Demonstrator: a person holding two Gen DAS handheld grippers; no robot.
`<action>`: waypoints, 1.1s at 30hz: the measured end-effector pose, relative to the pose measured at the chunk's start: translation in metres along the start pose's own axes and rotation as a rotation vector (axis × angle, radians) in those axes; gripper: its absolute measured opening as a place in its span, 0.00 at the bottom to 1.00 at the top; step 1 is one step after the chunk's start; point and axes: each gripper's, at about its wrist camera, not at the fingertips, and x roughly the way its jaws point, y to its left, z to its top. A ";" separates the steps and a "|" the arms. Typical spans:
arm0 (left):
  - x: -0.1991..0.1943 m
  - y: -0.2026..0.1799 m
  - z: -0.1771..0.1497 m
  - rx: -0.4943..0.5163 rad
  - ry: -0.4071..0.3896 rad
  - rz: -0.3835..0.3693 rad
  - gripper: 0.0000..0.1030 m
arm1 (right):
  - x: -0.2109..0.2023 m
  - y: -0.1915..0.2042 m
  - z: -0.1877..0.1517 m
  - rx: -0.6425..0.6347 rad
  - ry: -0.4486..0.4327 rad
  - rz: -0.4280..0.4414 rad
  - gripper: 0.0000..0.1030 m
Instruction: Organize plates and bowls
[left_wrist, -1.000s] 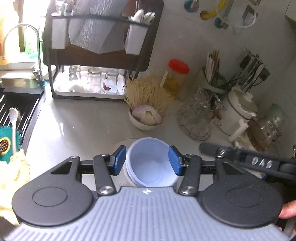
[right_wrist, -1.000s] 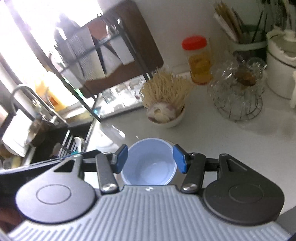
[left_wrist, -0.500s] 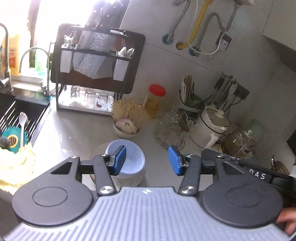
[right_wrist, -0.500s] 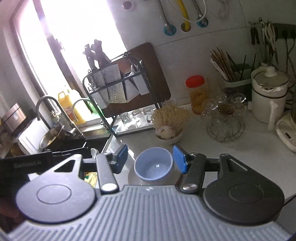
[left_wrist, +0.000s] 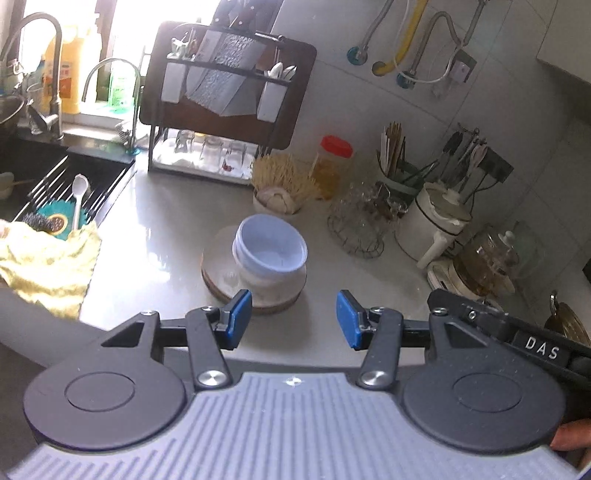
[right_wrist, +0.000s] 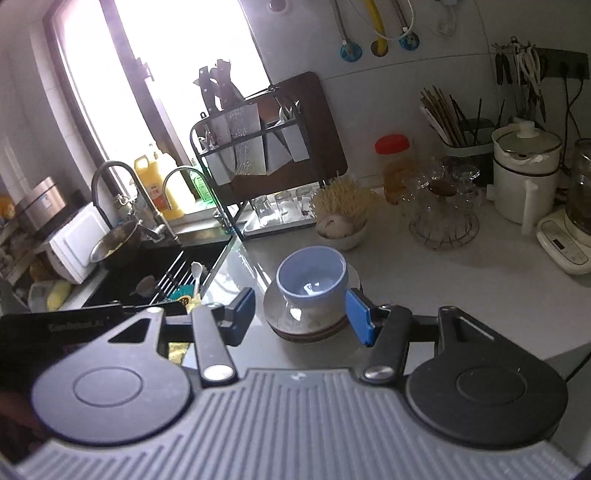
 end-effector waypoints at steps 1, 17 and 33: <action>-0.004 0.000 -0.004 -0.003 -0.004 0.006 0.62 | -0.003 0.000 -0.002 -0.007 -0.003 0.002 0.56; -0.048 -0.005 -0.033 0.069 -0.036 0.180 0.92 | -0.015 0.003 -0.019 -0.047 0.026 -0.025 0.71; -0.058 -0.009 -0.034 0.052 -0.060 0.227 0.94 | -0.030 0.004 -0.022 -0.083 -0.008 -0.053 0.92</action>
